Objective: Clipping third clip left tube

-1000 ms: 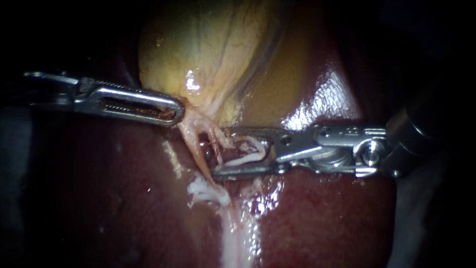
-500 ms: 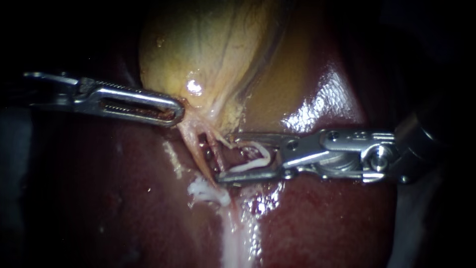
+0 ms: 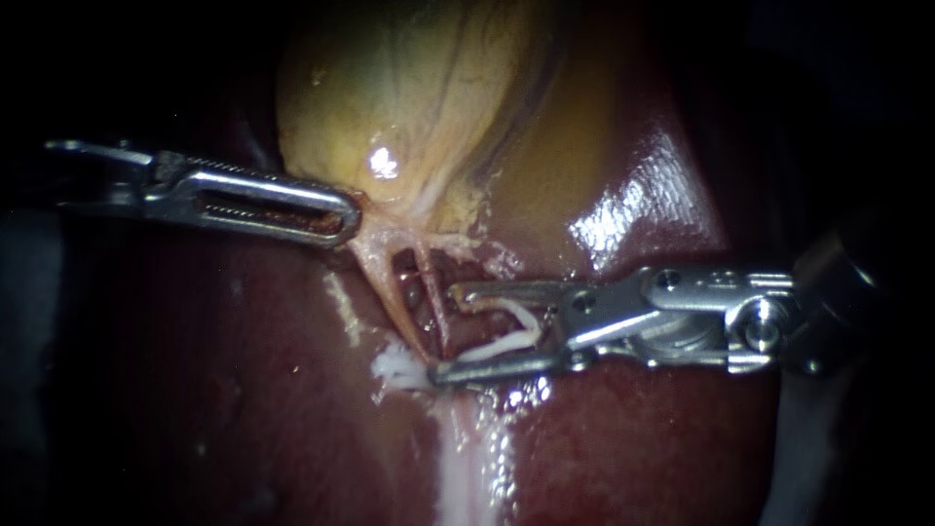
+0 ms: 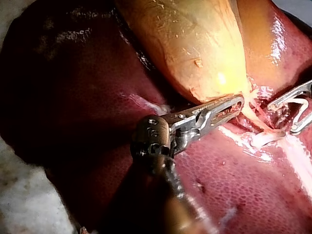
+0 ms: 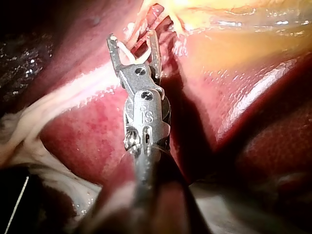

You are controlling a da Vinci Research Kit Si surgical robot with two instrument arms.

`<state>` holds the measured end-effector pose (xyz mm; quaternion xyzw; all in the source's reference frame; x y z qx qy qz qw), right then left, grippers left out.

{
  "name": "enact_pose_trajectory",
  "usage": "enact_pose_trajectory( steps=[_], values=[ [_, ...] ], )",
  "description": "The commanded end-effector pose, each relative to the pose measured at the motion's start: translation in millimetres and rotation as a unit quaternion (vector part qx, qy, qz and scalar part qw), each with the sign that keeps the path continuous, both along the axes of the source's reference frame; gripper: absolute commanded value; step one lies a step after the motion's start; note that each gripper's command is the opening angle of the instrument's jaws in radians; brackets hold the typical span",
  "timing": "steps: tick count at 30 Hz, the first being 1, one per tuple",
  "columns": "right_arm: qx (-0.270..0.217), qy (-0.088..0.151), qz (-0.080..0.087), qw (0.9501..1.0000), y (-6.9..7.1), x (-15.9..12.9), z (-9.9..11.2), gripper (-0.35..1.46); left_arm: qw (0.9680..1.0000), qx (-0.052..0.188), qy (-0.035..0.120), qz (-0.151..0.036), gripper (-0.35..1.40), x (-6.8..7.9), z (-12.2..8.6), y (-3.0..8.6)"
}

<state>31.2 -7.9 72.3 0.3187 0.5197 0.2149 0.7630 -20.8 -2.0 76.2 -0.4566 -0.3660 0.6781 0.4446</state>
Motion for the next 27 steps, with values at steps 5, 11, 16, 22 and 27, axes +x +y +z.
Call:
enact_pose_trajectory(
  steps=[5, 11, 16, 22, 27],
  values=[
    [0.005, 0.004, 0.001, 1.0000, -0.2, 0.1, -0.3, 0.48, 1.0000, 0.000, 0.000, 0.000, -0.35, 0.0, -0.1, 0.0],
    [0.005, 0.004, 0.002, 1.0000, 0.0, 0.7, -0.2, 0.48, 1.0000, 0.000, 0.000, 0.000, -0.35, 0.0, -0.1, 0.0],
    [0.005, 0.002, 0.004, 1.0000, 0.1, 1.7, 0.0, 0.48, 1.0000, 0.000, 0.000, 0.000, -0.35, 0.0, -0.2, -0.1],
    [0.004, 0.000, 0.008, 1.0000, 0.5, 3.1, 0.7, 0.48, 1.0000, 0.000, 0.000, 0.000, -0.35, 0.0, -0.2, -0.1],
    [0.004, 0.000, 0.008, 1.0000, 0.9, 3.7, 1.8, 0.48, 1.0000, 0.000, 0.000, 0.000, -0.35, 0.0, -0.2, -0.1]
  ],
)
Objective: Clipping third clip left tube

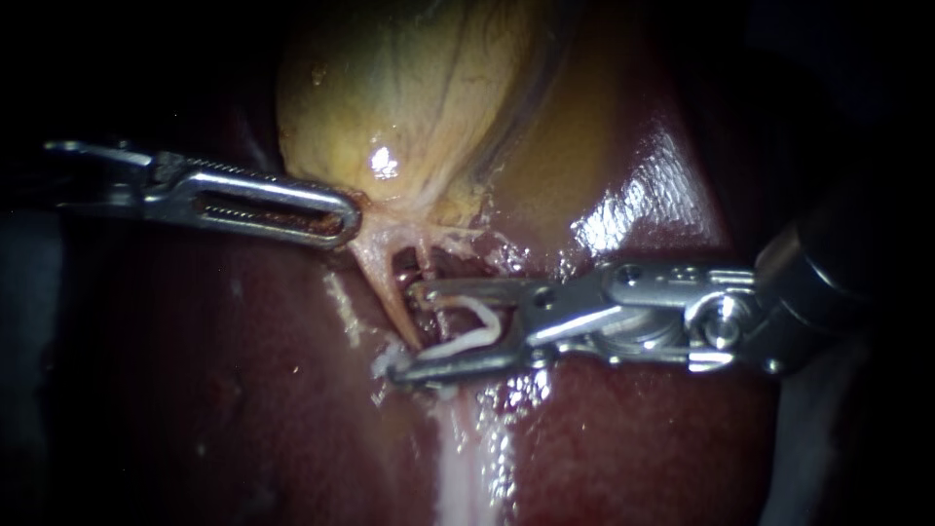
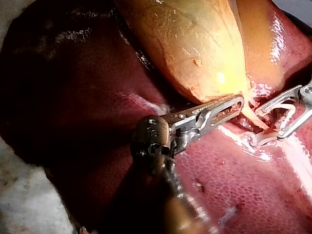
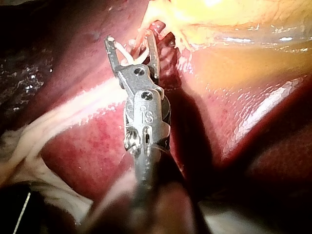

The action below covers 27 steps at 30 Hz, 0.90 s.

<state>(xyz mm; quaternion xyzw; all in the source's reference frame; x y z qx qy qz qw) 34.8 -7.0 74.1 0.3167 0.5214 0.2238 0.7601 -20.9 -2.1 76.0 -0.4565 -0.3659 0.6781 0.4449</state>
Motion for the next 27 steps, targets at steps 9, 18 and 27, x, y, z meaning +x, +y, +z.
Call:
enact_pose_trajectory(
  steps=[9, 18, 27],
  values=[
    [0.000, -0.003, 0.004, 1.0000, -0.1, 1.7, 1.2, 0.48, 1.0000, 0.000, 0.000, 0.000, -0.35, 0.0, -0.1, 0.0],
    [0.011, 0.000, 0.004, 0.9999, -0.3, 4.0, 1.9, 0.49, 1.0000, 0.000, 0.000, -0.001, -0.35, -0.2, -0.2, -0.1],
    [0.023, 0.017, 0.005, 0.9996, -0.3, 5.8, 2.6, 0.48, 1.0000, 0.000, 0.000, 0.000, -0.35, -0.4, -0.2, -0.1]
  ],
)
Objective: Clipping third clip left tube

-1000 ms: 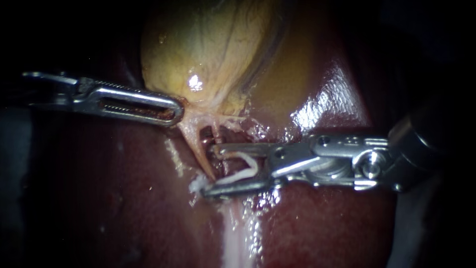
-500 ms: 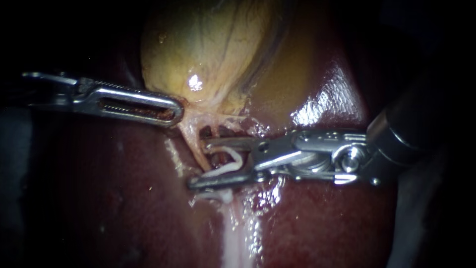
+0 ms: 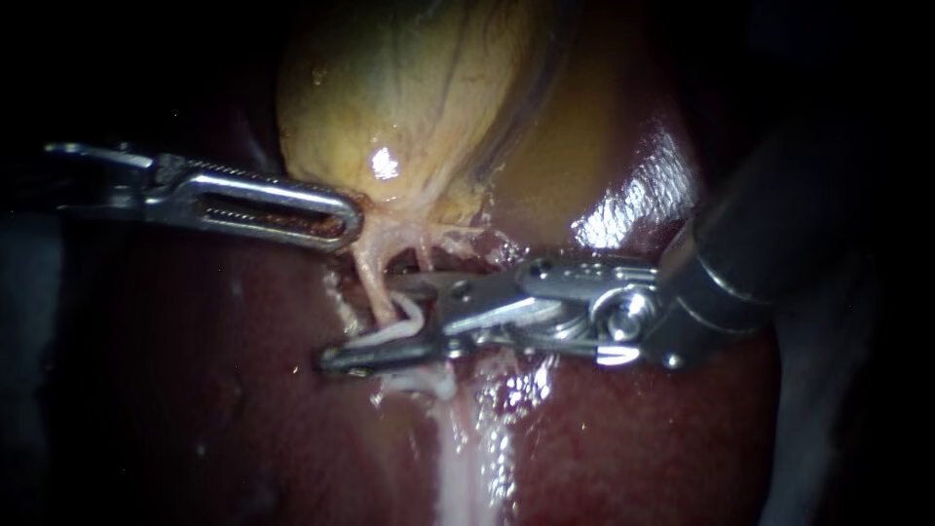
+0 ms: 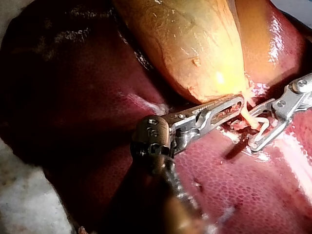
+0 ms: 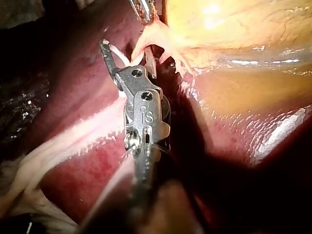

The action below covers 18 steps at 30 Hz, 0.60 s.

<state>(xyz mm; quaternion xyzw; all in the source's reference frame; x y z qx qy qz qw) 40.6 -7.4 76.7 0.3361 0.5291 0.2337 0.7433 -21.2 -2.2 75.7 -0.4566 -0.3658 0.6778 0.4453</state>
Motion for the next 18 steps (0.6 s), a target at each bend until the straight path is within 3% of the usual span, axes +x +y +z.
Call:
enact_pose_trajectory(
  steps=[1, 18],
  values=[
    [0.002, 0.001, 0.003, 1.0000, 0.1, 0.1, 0.0, 0.48, 1.0000, 0.000, 0.000, 0.001, -0.35, 0.0, 0.0, 0.0],
    [0.015, 0.019, 0.020, 0.9995, 1.0, 0.9, 0.6, 0.45, 1.0000, 0.000, 0.000, 0.000, -0.35, -0.2, 0.0, 0.0]
  ],
)
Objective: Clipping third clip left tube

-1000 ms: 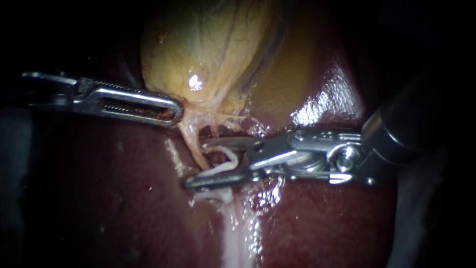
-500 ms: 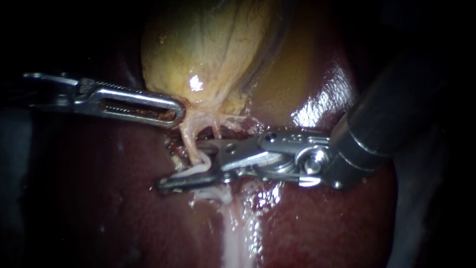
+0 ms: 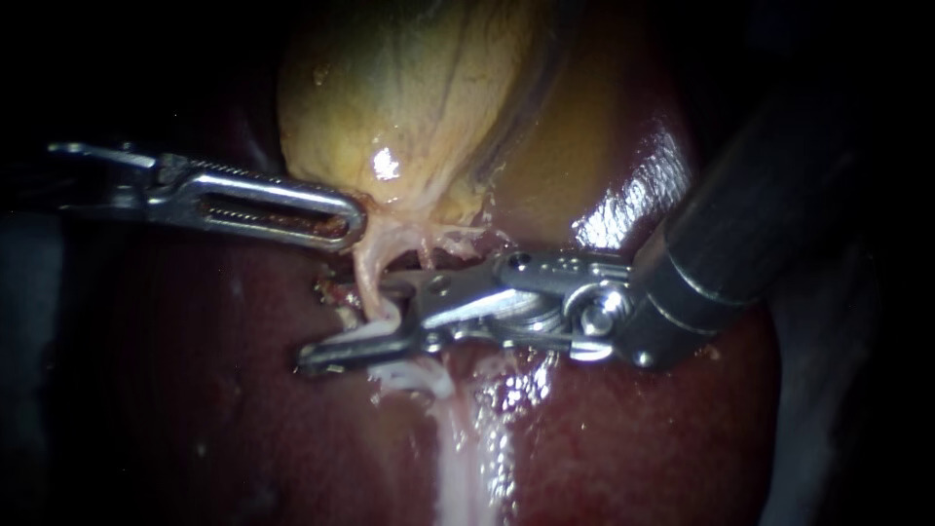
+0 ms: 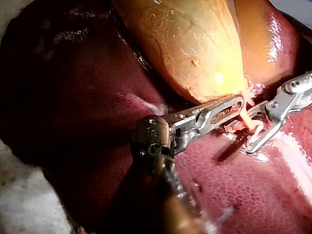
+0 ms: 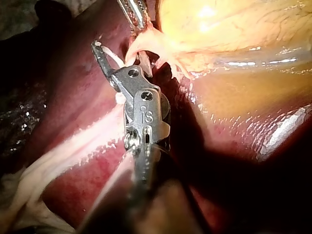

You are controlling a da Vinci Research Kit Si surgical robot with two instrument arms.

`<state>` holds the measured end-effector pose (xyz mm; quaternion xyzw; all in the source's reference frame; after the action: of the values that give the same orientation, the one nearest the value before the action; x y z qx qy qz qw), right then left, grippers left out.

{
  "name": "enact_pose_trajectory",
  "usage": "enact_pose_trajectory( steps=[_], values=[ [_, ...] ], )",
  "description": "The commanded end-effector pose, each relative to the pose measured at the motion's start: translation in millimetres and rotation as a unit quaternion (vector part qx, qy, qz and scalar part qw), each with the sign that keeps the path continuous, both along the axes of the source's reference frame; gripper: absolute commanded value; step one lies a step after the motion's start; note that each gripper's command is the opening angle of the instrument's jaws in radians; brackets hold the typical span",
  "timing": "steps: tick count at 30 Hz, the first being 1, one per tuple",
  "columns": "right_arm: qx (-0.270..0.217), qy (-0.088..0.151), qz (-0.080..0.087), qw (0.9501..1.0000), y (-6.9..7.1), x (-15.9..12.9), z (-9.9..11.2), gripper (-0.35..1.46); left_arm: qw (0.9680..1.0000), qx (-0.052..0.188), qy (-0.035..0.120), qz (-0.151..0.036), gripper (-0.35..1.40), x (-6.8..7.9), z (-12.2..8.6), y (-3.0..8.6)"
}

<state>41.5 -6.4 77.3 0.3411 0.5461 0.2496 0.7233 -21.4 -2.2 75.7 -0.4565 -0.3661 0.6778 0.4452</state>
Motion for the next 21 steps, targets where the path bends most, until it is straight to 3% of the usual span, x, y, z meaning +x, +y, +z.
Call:
enact_pose_trajectory(
  steps=[1, 17, 19, 20, 21],
  values=[
    [0.000, 0.000, 0.000, 1.0000, 0.1, 0.0, 0.0, 0.45, 1.0000, 0.000, 0.000, 0.000, -0.35, 0.0, 0.0, 0.0],
    [0.002, 0.007, 0.006, 1.0000, 1.0, 0.2, 0.1, 0.35, 1.0000, 0.000, 0.000, 0.001, -0.35, -0.2, 0.1, 0.0],
    [0.008, 0.006, 0.006, 0.9999, 0.9, -0.1, 0.0, 0.20, 1.0000, 0.000, 0.000, 0.001, -0.35, -0.2, 0.1, 0.0],
    [0.027, 0.003, 0.010, 0.9996, 0.8, -0.6, -0.1, -0.09, 1.0000, 0.000, 0.000, 0.001, -0.35, -0.2, 0.1, 0.0],
    [0.042, 0.001, 0.012, 0.9991, 0.8, -0.9, -0.1, -0.27, 1.0000, 0.000, 0.000, 0.001, -0.35, -0.2, 0.1, 0.0]
  ],
)
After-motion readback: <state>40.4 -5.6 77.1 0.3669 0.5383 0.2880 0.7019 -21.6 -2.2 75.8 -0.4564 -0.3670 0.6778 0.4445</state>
